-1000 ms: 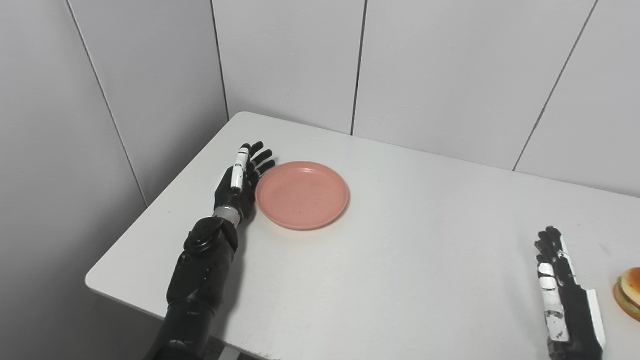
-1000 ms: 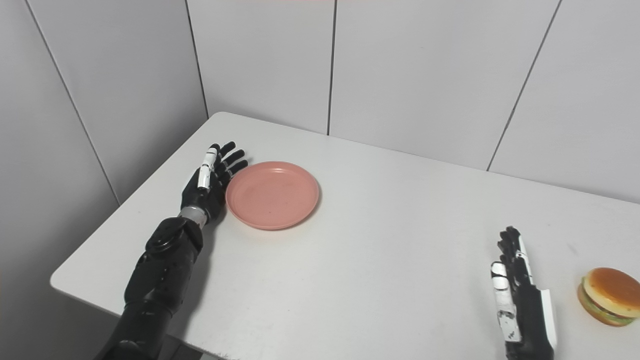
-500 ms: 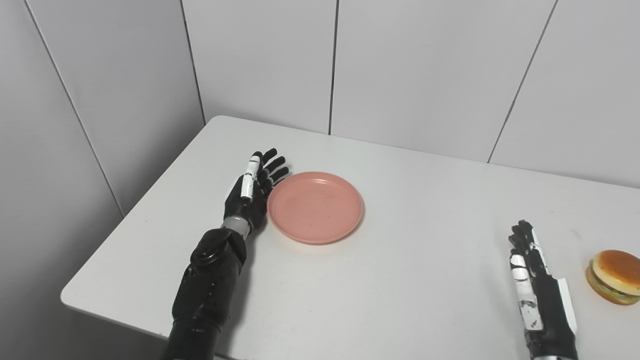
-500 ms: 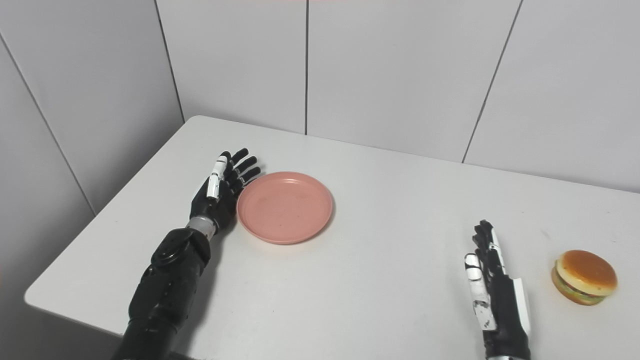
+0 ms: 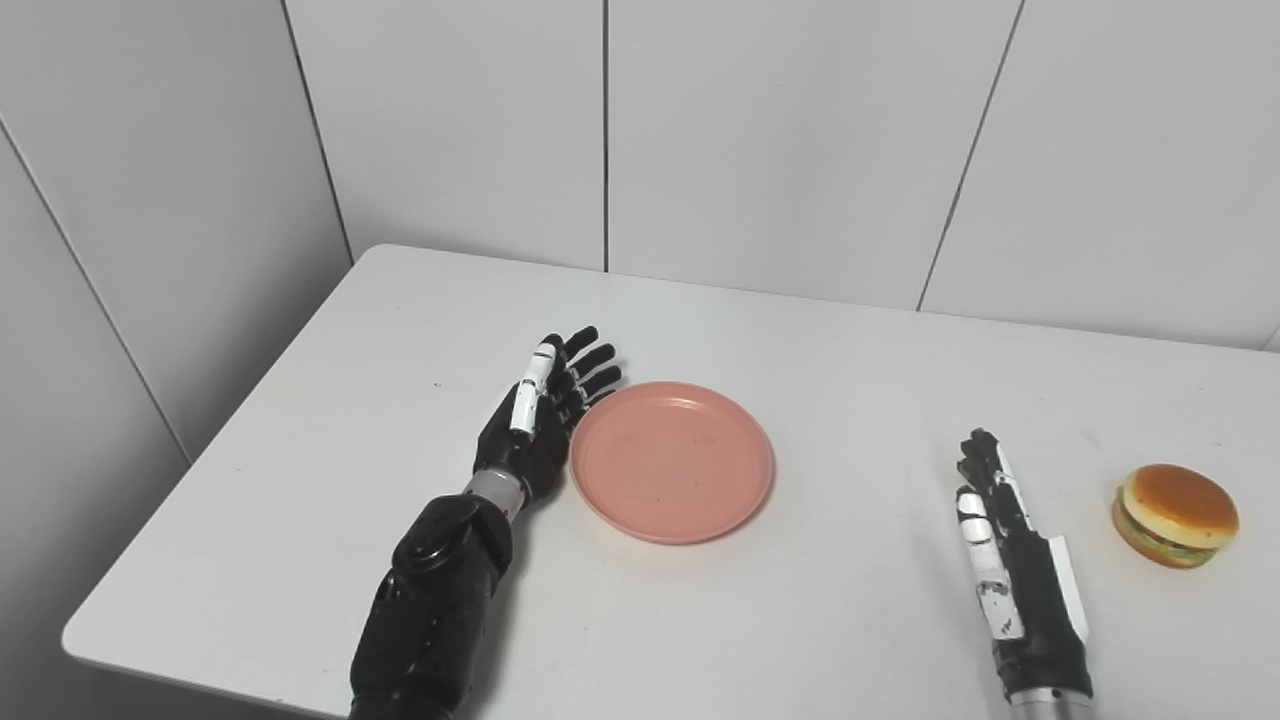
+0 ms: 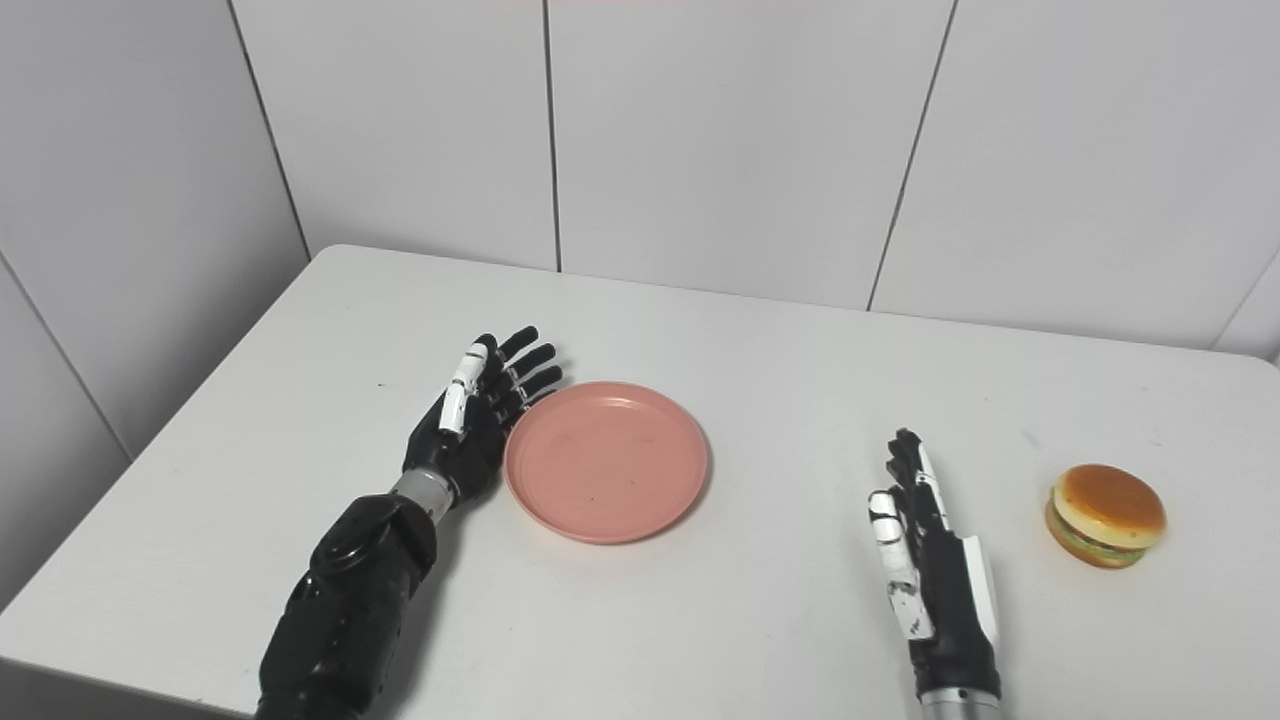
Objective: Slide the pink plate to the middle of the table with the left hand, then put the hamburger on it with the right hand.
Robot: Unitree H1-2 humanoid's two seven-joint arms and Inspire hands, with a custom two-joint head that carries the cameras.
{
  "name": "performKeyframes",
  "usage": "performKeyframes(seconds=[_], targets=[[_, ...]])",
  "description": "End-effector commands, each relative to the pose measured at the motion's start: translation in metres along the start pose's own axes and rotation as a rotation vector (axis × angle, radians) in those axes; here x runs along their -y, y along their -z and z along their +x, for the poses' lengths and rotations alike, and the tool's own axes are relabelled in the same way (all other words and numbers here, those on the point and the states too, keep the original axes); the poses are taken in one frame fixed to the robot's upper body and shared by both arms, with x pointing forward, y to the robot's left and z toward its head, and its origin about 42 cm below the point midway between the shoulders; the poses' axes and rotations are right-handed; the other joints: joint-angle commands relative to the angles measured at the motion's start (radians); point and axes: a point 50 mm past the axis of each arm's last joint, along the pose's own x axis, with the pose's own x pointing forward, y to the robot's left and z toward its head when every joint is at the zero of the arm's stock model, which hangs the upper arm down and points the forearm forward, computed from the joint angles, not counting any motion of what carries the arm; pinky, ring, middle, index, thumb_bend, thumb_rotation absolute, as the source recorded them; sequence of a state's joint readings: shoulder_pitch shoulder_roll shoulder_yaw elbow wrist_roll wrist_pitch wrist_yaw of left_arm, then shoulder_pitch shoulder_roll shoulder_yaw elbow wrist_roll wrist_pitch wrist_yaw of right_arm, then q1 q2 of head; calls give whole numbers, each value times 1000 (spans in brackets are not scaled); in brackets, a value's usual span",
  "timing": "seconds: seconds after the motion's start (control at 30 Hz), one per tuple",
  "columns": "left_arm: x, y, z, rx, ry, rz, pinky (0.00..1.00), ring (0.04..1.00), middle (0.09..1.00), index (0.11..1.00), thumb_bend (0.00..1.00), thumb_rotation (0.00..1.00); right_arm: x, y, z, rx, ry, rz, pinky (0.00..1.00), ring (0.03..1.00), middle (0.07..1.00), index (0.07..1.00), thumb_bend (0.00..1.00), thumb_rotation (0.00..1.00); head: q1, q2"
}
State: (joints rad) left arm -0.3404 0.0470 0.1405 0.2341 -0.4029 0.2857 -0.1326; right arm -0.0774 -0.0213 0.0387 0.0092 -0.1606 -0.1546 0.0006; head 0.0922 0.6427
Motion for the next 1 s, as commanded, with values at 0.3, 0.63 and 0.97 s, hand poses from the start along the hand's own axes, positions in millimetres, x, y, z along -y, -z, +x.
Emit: performKeyframes(seconds=[0.3,0.63,0.97], targets=[[39,21,-15,-118,129,-14,855,874,883,881,332,1000,-13,-1,-2,-33,49,15,923,925,933,942,363,1000,-105,23],[37,26,-16,-130,130,-24,861,878,890,883,332,1000,-7,-1,5,-31,95,44,902,908,926,936,346,1000,-172,27],[32,26,-15,-121,126,-21,877,888,899,898,329,1000,9,-18,14,16,91,-30,891,898,914,926,381,1000,-268,12]])
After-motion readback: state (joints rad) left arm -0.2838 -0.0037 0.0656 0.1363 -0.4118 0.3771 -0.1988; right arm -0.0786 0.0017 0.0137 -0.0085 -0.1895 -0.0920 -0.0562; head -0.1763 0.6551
